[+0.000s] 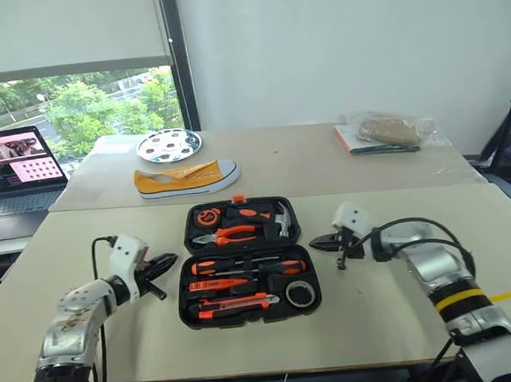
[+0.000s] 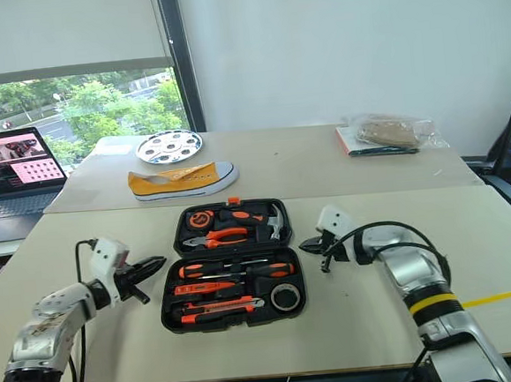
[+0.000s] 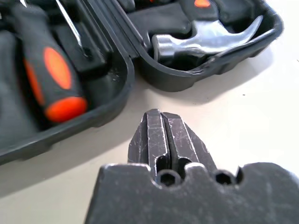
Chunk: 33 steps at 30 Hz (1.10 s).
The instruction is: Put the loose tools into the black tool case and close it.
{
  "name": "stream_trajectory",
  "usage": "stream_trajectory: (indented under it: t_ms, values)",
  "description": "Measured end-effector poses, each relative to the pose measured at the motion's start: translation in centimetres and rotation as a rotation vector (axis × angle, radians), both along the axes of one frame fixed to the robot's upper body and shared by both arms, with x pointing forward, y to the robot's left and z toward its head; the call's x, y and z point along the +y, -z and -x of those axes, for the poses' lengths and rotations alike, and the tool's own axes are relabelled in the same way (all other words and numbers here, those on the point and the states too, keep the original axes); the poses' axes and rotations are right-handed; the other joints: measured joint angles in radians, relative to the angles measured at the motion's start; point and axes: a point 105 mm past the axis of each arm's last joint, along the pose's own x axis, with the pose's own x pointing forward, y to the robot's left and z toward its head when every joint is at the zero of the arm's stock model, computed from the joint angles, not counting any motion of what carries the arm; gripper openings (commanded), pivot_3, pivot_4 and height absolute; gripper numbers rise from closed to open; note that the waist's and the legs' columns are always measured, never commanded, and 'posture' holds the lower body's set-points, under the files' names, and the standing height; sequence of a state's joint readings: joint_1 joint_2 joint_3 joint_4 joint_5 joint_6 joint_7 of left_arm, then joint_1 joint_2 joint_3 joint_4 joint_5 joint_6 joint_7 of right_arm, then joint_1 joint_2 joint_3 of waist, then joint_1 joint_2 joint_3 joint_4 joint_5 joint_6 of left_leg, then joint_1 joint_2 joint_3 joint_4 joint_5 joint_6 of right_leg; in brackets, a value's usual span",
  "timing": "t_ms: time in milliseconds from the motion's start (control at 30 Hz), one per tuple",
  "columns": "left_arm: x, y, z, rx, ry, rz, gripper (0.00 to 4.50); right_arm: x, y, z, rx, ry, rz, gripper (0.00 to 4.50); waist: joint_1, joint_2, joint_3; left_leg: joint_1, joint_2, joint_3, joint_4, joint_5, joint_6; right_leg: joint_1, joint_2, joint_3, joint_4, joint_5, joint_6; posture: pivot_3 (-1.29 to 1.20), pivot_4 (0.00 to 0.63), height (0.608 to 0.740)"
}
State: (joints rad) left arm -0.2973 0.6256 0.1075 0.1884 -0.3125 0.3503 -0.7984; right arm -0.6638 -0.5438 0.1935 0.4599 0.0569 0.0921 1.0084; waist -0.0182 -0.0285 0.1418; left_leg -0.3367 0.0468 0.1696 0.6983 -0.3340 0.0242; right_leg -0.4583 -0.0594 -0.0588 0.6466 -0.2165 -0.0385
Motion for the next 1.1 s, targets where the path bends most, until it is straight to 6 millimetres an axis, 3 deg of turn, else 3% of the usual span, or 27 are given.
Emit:
stream_trajectory:
  t_ms: [133,333,567,800,833,933,1033,1100]
  values:
    - [-1.4,0.5,0.0,0.033,0.053,-0.002,0.04,1.4,0.2,-0.2,-0.008,-0.037,-0.018,0.00,0.000,0.000,0.000,0.000,0.000,0.000,0.000,0.000,0.000,0.000,0.000,0.000,0.000,0.000,0.000,0.00,0.150,0.740]
    - [-2.0,0.6,0.3,0.048,0.116,-0.005,0.04,1.4,0.3,0.7,0.035,-0.061,0.002,0.00,0.004,0.001,0.000,0.000,0.000,-0.001,0.000,0.000,0.000,0.000,-0.001,-0.001,0.000,0.000,0.000,0.00,0.150,0.740]
    - [-1.4,0.7,1.8,0.058,0.151,-0.030,0.04,1.7,0.7,3.5,0.092,-0.085,0.013,0.00,0.001,0.001,0.000,0.000,0.001,-0.003,-0.002,0.000,0.000,0.000,-0.001,-0.001,-0.001,0.000,0.000,0.00,0.150,0.740]
    - [-0.9,1.1,3.4,0.071,0.141,0.031,0.04,1.6,1.1,4.9,0.126,-0.075,-0.025,0.00,0.001,0.001,0.000,0.001,0.001,-0.005,-0.002,0.000,0.000,0.000,-0.001,0.001,0.000,0.000,0.000,0.00,0.150,0.740]
    - [-0.7,1.0,3.6,0.070,0.132,0.057,0.55,1.3,1.0,5.1,0.134,-0.073,-0.034,0.29,0.002,0.001,0.000,0.001,0.001,-0.005,-0.001,0.000,0.000,0.000,-0.001,0.001,0.000,0.000,0.000,0.00,0.150,0.740]
    - [0.1,-0.1,3.6,0.059,0.101,0.081,1.42,-0.3,0.0,5.9,0.197,-0.063,-0.057,1.16,0.006,0.000,0.000,0.000,0.001,-0.007,0.000,0.000,0.000,0.000,-0.001,0.001,0.000,0.000,0.000,0.00,0.150,0.740]
    - [3.1,-1.7,4.0,0.152,0.020,0.069,2.60,-1.7,-2.3,6.3,0.223,-0.035,-0.139,2.30,0.005,0.000,0.000,0.000,0.001,-0.008,0.000,0.000,0.000,0.000,-0.001,0.000,0.000,0.000,-0.001,0.00,0.150,0.740]
    - [3.5,-3.3,3.9,0.205,0.014,0.098,3.28,-1.9,-4.0,5.8,0.247,-0.002,-0.219,2.91,0.003,0.000,0.000,0.001,0.000,-0.008,0.000,0.000,0.000,0.000,-0.001,0.001,0.000,0.000,-0.001,0.00,0.150,0.740]
